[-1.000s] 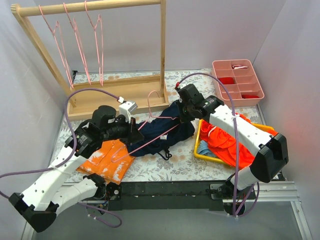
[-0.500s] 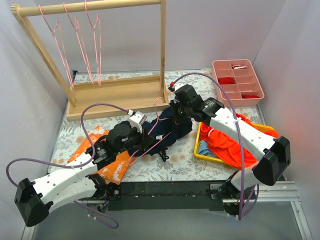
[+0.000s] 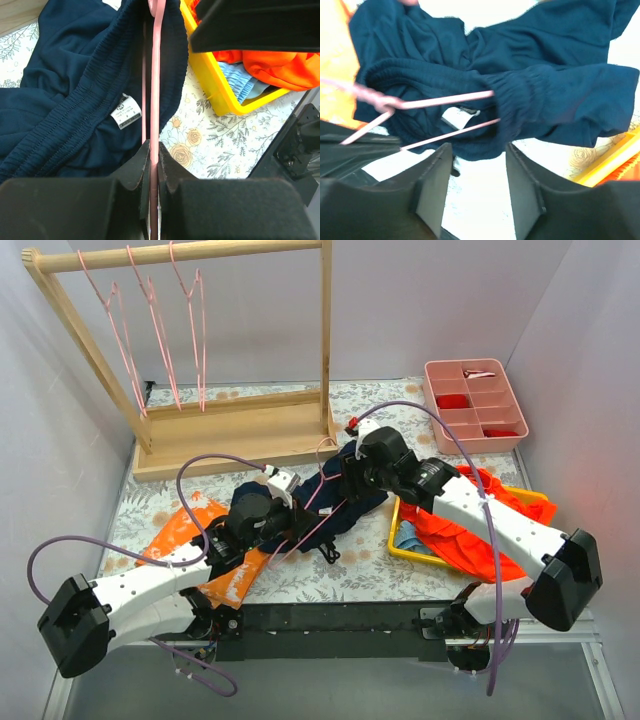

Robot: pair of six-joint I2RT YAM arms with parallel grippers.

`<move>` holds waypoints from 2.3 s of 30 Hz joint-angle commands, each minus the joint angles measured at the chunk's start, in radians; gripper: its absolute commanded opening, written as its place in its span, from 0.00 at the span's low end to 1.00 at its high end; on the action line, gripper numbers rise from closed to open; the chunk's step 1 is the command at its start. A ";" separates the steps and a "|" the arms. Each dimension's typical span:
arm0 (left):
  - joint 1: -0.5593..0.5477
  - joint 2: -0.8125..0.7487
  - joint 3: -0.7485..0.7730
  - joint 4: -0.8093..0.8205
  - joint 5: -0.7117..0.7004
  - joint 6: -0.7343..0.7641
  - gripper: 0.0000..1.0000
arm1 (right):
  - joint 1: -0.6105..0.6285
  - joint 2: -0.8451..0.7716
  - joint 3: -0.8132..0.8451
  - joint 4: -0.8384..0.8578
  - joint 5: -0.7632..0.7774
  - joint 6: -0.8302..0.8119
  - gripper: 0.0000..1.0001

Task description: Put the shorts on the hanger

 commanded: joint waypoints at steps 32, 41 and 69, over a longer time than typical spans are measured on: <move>-0.021 0.208 0.257 -0.209 0.117 -0.009 0.00 | 0.086 -0.068 -0.226 0.573 0.205 -0.071 0.40; -0.021 0.170 0.355 -0.411 -0.073 -0.119 0.59 | 0.115 -0.094 -0.295 0.628 0.269 -0.079 0.01; 0.039 0.340 0.452 -0.863 -0.452 -0.397 0.57 | 0.150 -0.116 -0.279 0.585 0.470 0.053 0.01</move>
